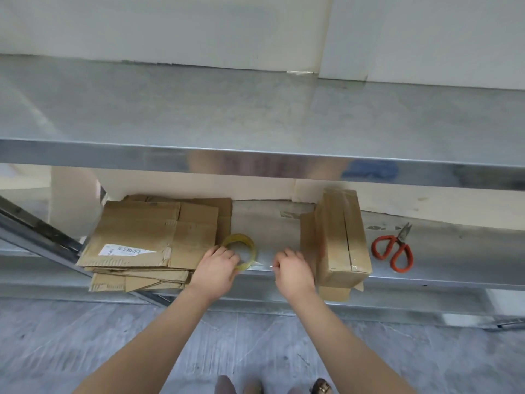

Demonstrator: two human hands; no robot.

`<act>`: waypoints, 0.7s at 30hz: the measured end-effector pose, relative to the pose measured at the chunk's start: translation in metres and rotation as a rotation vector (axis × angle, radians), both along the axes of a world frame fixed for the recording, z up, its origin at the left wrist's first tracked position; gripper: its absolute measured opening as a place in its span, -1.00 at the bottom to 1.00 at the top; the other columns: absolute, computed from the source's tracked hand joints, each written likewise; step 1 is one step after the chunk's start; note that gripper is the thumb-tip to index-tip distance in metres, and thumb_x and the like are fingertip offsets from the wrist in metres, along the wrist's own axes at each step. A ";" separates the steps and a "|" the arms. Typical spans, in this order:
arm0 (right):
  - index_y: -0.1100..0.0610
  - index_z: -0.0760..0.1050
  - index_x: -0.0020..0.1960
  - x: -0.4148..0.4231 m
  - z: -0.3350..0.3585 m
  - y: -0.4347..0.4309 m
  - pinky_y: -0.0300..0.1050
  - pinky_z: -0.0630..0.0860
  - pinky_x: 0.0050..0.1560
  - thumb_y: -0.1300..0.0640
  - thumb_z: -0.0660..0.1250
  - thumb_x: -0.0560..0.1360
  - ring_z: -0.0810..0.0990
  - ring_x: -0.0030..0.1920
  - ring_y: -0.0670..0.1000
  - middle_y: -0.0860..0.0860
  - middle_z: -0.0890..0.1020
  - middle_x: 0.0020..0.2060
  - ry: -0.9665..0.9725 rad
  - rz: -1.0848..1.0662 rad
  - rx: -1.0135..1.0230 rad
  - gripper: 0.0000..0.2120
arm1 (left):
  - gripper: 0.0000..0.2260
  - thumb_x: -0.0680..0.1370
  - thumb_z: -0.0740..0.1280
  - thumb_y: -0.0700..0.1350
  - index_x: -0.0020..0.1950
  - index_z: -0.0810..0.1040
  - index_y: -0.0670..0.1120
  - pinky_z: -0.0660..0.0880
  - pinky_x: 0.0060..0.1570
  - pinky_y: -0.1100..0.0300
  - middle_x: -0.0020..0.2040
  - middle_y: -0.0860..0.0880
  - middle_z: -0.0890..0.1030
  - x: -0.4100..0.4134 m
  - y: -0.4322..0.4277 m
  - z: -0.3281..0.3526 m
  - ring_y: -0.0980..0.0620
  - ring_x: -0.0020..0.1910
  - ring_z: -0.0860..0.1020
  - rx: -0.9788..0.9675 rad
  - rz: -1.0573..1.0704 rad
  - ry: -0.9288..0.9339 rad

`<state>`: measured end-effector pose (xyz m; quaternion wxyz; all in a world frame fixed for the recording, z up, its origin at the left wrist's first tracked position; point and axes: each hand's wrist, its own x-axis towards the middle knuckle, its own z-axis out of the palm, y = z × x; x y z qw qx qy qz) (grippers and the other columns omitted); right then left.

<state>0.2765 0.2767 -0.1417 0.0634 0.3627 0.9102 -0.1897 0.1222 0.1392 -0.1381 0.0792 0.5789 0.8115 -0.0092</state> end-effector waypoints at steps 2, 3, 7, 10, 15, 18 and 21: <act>0.08 0.48 0.10 0.011 0.006 -0.010 -0.12 0.36 0.11 0.12 0.17 0.61 0.44 0.16 0.08 0.01 0.53 0.10 0.067 -0.039 -0.038 -0.85 | -0.78 0.60 0.20 0.01 0.15 0.53 -0.03 0.23 0.33 0.10 0.08 0.00 0.58 0.003 -0.006 0.005 -0.05 0.16 0.47 0.065 0.006 -0.049; 0.08 0.47 0.07 0.017 0.010 -0.015 -0.13 0.36 0.07 0.11 0.16 0.62 0.47 0.13 0.07 0.00 0.53 0.07 0.107 -0.068 -0.052 -0.87 | -0.79 0.60 0.21 0.01 0.15 0.53 -0.02 0.25 0.34 0.10 0.06 0.01 0.59 0.005 -0.010 0.007 -0.04 0.14 0.48 0.093 0.002 -0.058; 0.05 0.47 0.00 0.039 0.033 -0.037 -0.08 0.44 -0.04 0.07 0.21 0.57 0.55 0.00 0.06 -0.02 0.55 -0.03 0.238 -0.112 -0.063 -0.91 | -0.72 0.61 0.21 0.01 0.33 0.43 0.07 0.29 0.26 0.08 0.18 0.07 0.56 0.016 -0.029 0.013 -0.02 0.18 0.45 0.178 0.008 -0.215; 0.03 0.52 -0.02 0.060 0.049 -0.045 -0.11 0.46 -0.09 -0.07 0.29 0.53 0.57 -0.05 -0.01 -0.07 0.55 -0.06 0.298 -0.163 -0.030 -0.82 | -0.65 0.63 0.19 0.03 0.42 0.36 0.16 0.27 0.22 0.13 0.22 0.08 0.53 0.030 -0.029 0.025 0.01 0.21 0.42 0.182 -0.071 -0.303; 0.02 0.54 -0.06 0.097 0.071 -0.034 -0.13 0.39 -0.22 -0.05 0.28 0.56 0.58 -0.07 0.03 -0.04 0.61 -0.14 0.271 -0.171 0.129 -0.84 | -0.64 0.65 0.13 0.08 0.46 0.30 0.20 0.21 0.24 0.18 0.17 0.07 0.51 0.055 -0.012 0.053 0.02 0.18 0.39 0.182 -0.168 -0.276; -0.04 0.49 -0.09 0.129 0.083 -0.016 -0.16 0.33 -0.31 -0.11 0.26 0.56 0.54 -0.15 -0.02 -0.12 0.57 -0.19 0.208 -0.203 0.141 -0.83 | -0.54 0.62 0.01 0.24 0.51 0.20 0.20 0.10 0.26 0.22 0.12 0.09 0.46 0.074 -0.004 0.071 0.06 0.12 0.34 0.144 -0.304 -0.205; -0.07 0.45 -0.17 0.155 0.095 -0.003 -0.16 0.36 -0.34 -0.11 0.31 0.54 0.54 -0.21 -0.08 -0.15 0.59 -0.26 0.269 -0.227 0.024 -0.82 | -0.53 0.62 0.03 0.22 0.51 0.22 0.15 0.14 0.32 0.15 0.11 0.07 0.47 0.094 0.004 0.082 0.04 0.11 0.35 0.147 -0.363 -0.157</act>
